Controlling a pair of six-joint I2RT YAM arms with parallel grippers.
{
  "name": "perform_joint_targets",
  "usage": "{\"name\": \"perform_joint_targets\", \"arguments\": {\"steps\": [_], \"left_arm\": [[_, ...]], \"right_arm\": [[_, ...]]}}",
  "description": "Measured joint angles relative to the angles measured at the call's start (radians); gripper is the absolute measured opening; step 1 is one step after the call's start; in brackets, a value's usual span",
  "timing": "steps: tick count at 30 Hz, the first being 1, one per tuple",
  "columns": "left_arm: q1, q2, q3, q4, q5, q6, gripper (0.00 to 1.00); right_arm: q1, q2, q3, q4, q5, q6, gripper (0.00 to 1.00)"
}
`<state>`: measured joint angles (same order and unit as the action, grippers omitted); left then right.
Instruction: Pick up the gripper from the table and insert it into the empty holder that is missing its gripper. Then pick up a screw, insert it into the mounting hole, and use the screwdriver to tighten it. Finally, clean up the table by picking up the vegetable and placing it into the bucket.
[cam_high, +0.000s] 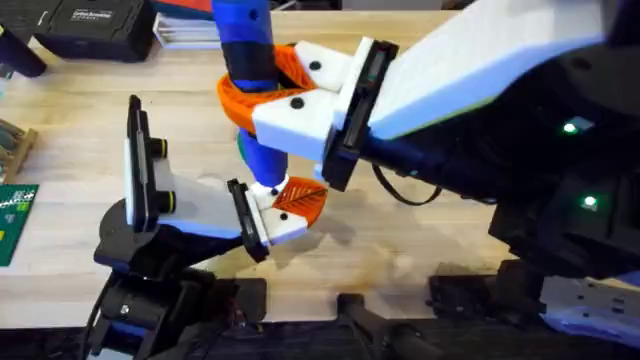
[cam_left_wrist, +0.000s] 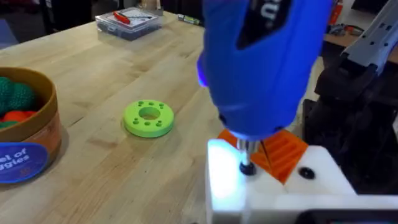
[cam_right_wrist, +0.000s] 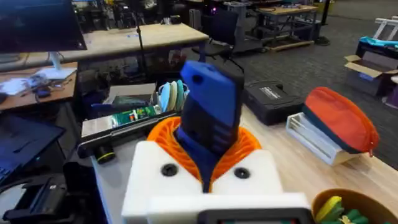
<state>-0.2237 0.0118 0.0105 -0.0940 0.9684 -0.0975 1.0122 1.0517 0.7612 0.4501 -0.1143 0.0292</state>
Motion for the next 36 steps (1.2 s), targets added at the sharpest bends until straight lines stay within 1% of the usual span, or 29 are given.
{"name": "perform_joint_targets", "arguments": {"steps": [29, 36], "left_arm": [[0.000, 0.000, 0.000, 0.000, 0.000, 0.000, 0.004], [0.000, -0.001, 0.000, 0.001, -0.002, 0.000, 0.004]], "right_arm": [[0.000, 0.000, 0.000, -0.025, -0.008, -0.008, 0.025], [0.000, 0.000, -0.011, 0.019, -0.019, -0.008, 0.025]]}}
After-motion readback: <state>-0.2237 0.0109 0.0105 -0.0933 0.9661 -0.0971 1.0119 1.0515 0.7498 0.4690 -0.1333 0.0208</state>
